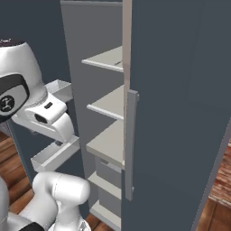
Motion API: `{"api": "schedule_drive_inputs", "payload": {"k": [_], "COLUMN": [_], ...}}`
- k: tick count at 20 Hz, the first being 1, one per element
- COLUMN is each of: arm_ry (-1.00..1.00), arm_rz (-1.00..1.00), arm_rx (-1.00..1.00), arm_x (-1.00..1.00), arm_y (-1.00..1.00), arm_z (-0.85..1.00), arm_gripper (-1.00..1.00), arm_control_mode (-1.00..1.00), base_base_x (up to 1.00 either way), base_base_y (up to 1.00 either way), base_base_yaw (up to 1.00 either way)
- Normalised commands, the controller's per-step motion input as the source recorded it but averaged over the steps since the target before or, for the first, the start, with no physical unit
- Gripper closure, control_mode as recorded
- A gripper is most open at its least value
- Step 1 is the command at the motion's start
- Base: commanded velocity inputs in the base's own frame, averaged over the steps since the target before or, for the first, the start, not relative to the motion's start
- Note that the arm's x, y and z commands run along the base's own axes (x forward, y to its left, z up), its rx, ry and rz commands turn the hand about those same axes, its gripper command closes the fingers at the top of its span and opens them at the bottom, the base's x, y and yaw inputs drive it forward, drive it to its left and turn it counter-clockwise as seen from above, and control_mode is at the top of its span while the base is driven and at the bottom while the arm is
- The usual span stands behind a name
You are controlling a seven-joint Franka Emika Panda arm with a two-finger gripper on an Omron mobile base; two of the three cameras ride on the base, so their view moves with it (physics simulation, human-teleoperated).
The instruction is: Store the kebab skewer in the freezer for long-term storage. Close the freezer door after placing the cooked food.
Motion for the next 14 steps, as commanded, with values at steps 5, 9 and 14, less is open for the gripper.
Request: {"api": "schedule_drive_inputs", "payload": {"k": [5,9,14], "arm_ry": [-0.01,0.0,0.06], "arm_rz": [0.08,0.1,0.06], "arm_rx": [0.0,0.0,0.0], "arm_x": [0.02,0.22,0.19], "arm_y": [0.0,0.0,0.0], "arm_z": [-0.45,-0.52,-0.39], "arm_gripper": [-1.0,-1.0,-1.0], "arm_control_mode": [-1.0,-1.0,-1.0], "base_base_x": [0.0,0.0,0.0], "base_base_y": [0.0,0.0,0.0], "base_base_yaw": [0.0,0.0,0.0]}}
